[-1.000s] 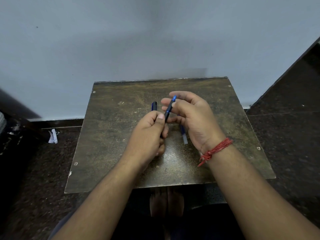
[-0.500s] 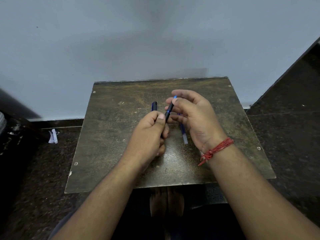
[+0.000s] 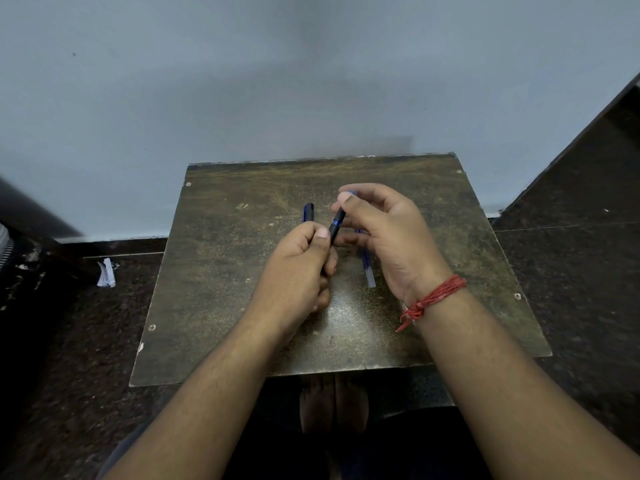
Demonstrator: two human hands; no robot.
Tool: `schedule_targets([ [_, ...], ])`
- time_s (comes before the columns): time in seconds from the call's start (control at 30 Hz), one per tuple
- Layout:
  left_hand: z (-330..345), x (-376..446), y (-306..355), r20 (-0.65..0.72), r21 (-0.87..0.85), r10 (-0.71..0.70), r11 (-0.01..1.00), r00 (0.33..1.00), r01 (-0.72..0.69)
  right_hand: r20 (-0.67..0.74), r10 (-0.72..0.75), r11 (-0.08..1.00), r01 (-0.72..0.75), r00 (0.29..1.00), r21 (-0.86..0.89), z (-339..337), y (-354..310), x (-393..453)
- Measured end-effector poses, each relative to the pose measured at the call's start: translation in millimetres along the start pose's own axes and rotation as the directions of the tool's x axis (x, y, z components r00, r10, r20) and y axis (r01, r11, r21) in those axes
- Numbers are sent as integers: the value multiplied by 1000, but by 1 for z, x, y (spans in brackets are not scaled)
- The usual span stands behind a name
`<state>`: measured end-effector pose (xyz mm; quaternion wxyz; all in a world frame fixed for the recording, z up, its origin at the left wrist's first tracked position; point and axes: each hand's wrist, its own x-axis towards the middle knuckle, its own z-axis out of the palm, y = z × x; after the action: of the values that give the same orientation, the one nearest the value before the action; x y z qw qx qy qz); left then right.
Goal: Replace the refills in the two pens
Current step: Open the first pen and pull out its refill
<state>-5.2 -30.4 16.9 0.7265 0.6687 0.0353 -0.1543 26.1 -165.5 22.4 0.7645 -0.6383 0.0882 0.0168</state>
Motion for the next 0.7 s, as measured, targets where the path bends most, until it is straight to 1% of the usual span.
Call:
schedule_targets([
  [0.1, 0, 0, 0, -3, 7, 4, 1000, 1000, -4, -24, -24, 996, 22, 999, -85, -2, 4, 2],
  [0.17, 1, -1, 0, -3, 3, 15, 1000, 1000, -15, -27, -32, 996, 30, 999, -79, -3, 4, 3],
  [0.3, 1, 0, -1, 10, 35, 59, 998, 998, -59, -66, -13, 1000, 13, 998, 12, -5, 0, 3],
  [0.43, 2, 1, -5, 3, 73, 74, 995, 997, -74, -109, 2, 992, 12, 994, 127, -10, -4, 5],
  [0.53, 2, 2, -7, 1, 113, 79, 990, 997, -79, -177, -10, 974, 50, 984, 221, -14, -9, 7],
  [0.6, 1, 2, -8, 6, 125, 81, 989, 997, -81, -251, -31, 960, 99, 967, 261, -20, -13, 9],
  [0.63, 1, 2, -7, 7, 125, 82, 989, 997, -82, -293, -52, 960, 129, 955, 248, -24, -15, 11],
  [0.67, 1, 1, -7, 6, 123, 84, 989, 996, -84, -332, -85, 968, 157, 939, 198, -30, -15, 13],
  [0.7, 1, 1, -6, 4, 124, 85, 989, 996, -84, -365, -130, 978, 180, 922, 107, -35, -15, 15],
])
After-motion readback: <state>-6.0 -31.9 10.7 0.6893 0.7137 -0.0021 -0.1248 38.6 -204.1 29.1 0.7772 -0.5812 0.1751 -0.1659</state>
